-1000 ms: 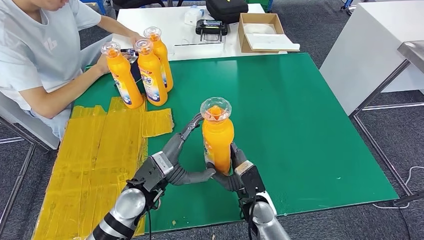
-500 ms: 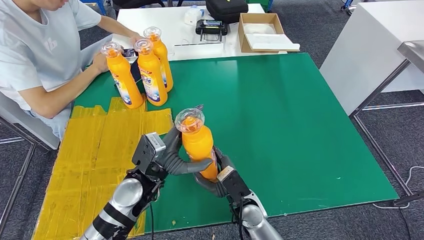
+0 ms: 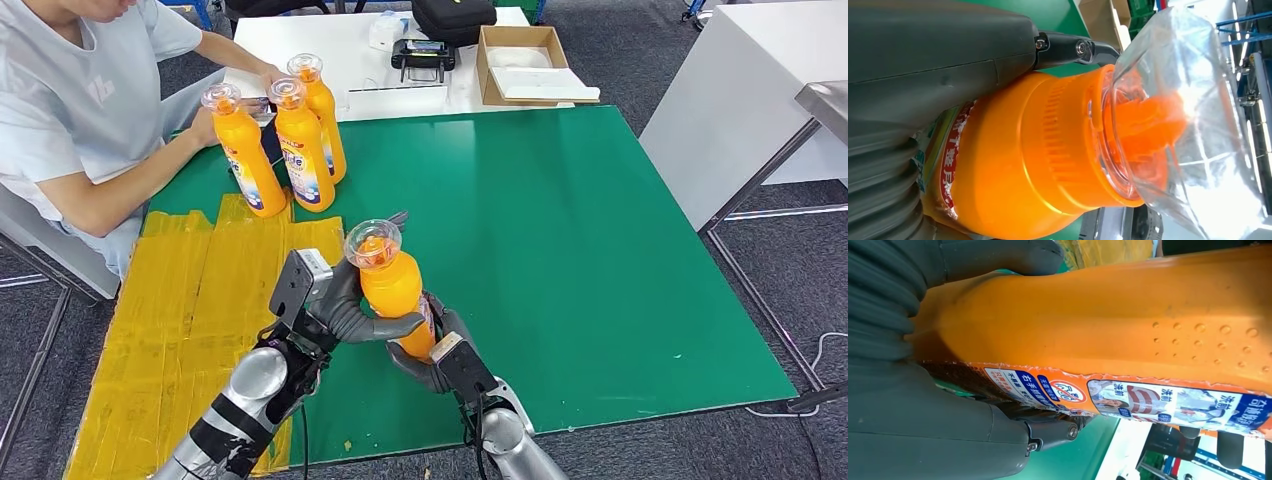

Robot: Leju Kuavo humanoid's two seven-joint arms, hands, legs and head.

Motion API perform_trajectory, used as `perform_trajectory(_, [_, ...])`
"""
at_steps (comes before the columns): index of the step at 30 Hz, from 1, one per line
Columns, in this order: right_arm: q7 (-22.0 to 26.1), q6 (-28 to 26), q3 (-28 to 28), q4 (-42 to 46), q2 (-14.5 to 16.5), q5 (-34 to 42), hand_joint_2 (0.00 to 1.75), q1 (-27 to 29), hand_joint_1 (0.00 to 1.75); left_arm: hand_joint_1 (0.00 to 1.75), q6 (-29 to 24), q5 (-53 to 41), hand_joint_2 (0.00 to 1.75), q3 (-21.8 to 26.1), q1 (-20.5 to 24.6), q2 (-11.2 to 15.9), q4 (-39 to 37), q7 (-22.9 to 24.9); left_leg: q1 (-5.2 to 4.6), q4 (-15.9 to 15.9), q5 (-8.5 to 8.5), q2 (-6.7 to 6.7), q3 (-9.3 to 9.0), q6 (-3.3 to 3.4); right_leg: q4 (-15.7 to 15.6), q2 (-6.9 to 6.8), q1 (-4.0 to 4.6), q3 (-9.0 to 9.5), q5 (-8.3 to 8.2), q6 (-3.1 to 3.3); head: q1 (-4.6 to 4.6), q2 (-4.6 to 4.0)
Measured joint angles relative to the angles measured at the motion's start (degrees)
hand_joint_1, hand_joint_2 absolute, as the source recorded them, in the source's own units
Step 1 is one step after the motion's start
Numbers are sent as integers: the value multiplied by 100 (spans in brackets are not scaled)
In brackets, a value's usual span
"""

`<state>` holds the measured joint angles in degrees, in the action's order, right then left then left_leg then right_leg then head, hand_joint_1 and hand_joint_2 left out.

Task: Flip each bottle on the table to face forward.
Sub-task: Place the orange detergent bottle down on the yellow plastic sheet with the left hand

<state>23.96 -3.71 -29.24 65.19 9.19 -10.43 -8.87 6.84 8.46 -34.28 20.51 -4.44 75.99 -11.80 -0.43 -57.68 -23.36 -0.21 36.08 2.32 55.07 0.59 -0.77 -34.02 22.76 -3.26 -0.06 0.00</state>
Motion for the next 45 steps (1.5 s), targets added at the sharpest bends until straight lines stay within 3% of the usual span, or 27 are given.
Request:
perform_trajectory(4, [0,-4,-2,-20,-10,0,175,-24,175,169,4,7,175,-16,35,0,-48,0,0,0,0,0,0,0,0,0,0,0,0,0,0,0])
perform_trajectory(5, [0,-6,-2,-24,-15,0,175,-32,175,175,7,11,175,-25,47,0,-58,0,0,0,0,0,0,0,0,0,0,0,0,0,1,0])
perform_trajectory(34, [23,-45,-10,-41,-38,102,175,-45,175,175,-25,287,175,-31,45,0,-81,-83,0,0,0,-1,2,0,0,0,0,1,0,0,0,0])
perform_trajectory(35, [31,-63,-10,-40,-38,109,175,-44,146,175,-36,308,175,-26,37,0,-74,-87,0,0,0,-1,2,0,0,0,0,1,0,0,0,0])
perform_trajectory(38, [61,-133,-12,-3,-39,137,175,-30,15,175,-88,353,175,5,1,1,-20,-91,0,0,0,0,2,0,0,0,0,0,0,0,0,0])
perform_trajectory(39, [75,-169,-14,34,-39,144,175,-20,0,175,-123,358,175,20,-12,3,3,-93,0,0,0,0,2,0,0,0,0,0,0,0,1,0])
perform_trajectory(45, [85,-329,-4,581,-109,214,175,127,0,175,-529,102,175,210,-92,114,205,-210,0,0,0,0,2,0,0,0,0,-1,0,0,-1,0])
